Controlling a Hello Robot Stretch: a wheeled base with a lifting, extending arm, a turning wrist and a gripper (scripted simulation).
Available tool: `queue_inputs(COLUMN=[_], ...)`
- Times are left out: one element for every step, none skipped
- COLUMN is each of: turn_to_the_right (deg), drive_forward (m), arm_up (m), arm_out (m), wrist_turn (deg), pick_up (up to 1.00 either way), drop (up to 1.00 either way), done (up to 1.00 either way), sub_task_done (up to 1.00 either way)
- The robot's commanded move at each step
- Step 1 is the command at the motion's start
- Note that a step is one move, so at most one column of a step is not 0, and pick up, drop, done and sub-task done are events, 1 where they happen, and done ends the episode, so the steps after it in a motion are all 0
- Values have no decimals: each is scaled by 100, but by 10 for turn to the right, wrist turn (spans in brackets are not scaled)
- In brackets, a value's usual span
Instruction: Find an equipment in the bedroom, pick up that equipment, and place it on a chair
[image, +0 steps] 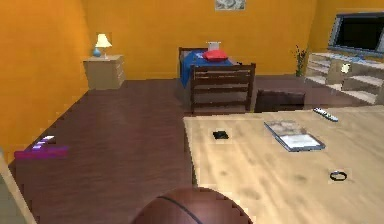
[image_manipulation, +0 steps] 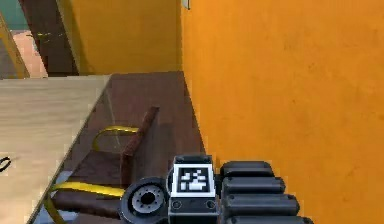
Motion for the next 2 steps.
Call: queue_inputs(turn_to_the_right=[450,450], drive_forward=[0,0], arm_up=[0,0], arm_out=[0,0], wrist_turn=[0,0], pick_up=[0,0], drop=[0,0], done=[0,0], sub_task_done=[0,0])
